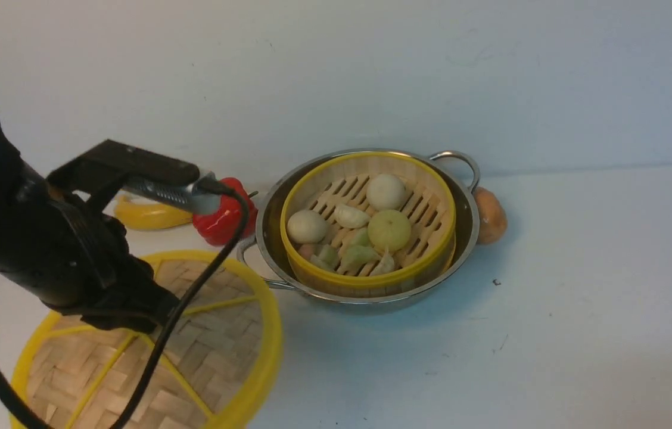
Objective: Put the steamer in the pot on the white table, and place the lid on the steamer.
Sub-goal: 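Place the yellow bamboo steamer lid onto the steamer in the pot with the left gripper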
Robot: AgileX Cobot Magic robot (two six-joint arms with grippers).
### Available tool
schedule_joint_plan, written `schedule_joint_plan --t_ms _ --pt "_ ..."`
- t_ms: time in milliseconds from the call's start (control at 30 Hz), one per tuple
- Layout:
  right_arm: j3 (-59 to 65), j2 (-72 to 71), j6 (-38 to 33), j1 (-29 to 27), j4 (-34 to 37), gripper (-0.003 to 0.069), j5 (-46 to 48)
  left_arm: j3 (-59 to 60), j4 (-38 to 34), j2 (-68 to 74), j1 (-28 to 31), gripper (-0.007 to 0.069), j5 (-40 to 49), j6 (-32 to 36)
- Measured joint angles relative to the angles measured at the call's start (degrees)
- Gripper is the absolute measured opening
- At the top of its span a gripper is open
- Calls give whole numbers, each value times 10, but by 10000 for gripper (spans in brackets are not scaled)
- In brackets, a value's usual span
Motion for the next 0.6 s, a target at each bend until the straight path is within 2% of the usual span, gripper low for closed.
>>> schedule_joint_plan --t_ms 300,467,600 --pt "0 0 0 0 0 243 0 -123 -13 77 -1 115 -2 33" --pt "0 0 0 0 0 243 0 -202 -20 158 -36 115 -36 71" --pt "0 0 0 0 0 243 0 -276 -14 227 -62 115 -54 76"
